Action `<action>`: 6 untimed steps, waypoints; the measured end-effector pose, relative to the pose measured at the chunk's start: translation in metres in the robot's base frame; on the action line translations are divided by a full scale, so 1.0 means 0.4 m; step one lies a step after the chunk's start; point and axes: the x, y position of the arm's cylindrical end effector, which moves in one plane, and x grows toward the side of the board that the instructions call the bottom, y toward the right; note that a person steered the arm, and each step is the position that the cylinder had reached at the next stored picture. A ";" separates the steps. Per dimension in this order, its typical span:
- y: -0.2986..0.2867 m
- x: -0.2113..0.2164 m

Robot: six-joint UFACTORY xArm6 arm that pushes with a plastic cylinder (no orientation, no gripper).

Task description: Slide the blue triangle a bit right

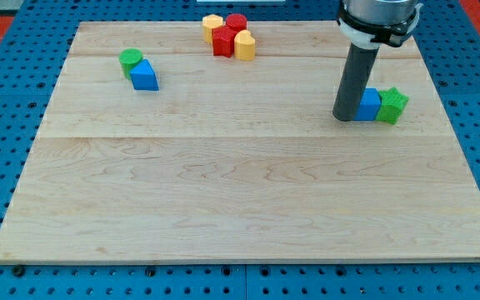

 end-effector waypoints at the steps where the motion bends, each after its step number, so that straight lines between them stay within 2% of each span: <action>1: -0.048 0.009; 2: -0.214 0.009; 4: -0.713 -0.025; 5: -0.895 -0.102; 6: -1.008 -0.147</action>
